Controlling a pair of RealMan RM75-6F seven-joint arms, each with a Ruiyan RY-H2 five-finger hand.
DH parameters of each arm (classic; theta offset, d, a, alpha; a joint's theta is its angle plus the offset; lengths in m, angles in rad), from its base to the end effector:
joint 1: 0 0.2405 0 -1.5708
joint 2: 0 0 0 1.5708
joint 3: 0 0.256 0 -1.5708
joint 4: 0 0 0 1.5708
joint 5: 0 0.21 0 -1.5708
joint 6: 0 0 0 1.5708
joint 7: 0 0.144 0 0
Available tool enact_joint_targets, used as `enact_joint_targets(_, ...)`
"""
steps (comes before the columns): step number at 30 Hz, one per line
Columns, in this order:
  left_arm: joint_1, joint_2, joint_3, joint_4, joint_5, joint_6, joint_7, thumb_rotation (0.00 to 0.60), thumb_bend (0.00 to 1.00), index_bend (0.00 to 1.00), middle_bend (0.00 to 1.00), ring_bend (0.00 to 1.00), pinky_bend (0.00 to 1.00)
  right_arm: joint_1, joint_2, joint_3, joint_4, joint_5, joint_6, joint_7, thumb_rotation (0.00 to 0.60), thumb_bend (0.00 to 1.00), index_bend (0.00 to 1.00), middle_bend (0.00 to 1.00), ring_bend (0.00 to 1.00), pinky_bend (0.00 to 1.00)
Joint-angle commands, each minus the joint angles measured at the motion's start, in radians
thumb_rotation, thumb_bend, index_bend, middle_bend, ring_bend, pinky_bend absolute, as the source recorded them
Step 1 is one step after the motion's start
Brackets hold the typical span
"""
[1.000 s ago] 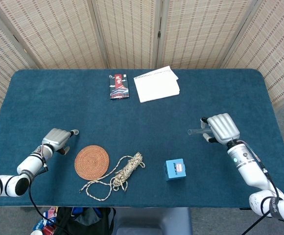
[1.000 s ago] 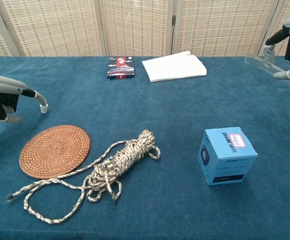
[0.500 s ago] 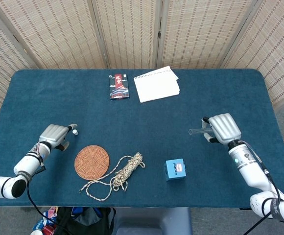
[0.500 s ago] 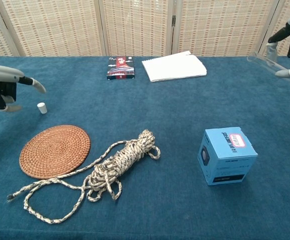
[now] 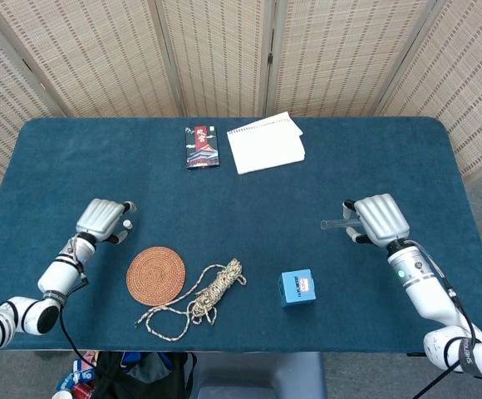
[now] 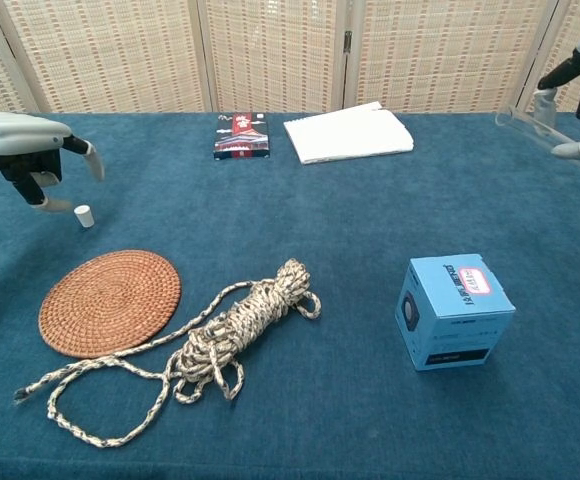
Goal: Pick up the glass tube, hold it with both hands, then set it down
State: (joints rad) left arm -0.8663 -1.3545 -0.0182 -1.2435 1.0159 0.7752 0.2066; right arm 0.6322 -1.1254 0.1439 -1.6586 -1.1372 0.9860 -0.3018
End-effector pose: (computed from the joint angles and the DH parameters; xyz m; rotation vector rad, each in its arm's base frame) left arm -0.2268 0.4069 0.0567 -1.8571 -0.8432 -0.5701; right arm -0.2112 -0.3404 0.1141 1.7557 -0.8193 0.7538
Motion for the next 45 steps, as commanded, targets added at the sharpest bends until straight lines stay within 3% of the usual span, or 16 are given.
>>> enact_joint_targets(1,-0.007,-0.033,-0.009,0.047,-0.021,-0.033,0.03,0.6,0.29,0.35,0.93,0.95,0.99,0.0,-0.001,0.0,0.003,0.002,-0.002,0.001,0.6,0.61,0.85,1.0,1.0,1.0)
enact_joint_targets(20,-0.007,-0.106,-0.048,0.166,-0.062,-0.117,0.052,0.6,0.29,0.4,0.94,0.96,0.99,0.004,-0.012,0.001,0.023,0.006,-0.015,0.003,0.6,0.61,0.86,1.0,1.0,1.0)
enact_joint_targets(45,-0.009,-0.147,-0.081,0.23,-0.072,-0.142,0.072,0.6,0.33,0.44,0.94,0.96,0.99,0.004,-0.011,0.002,0.027,0.02,-0.021,-0.001,0.6,0.61,0.86,1.0,1.0,1.0)
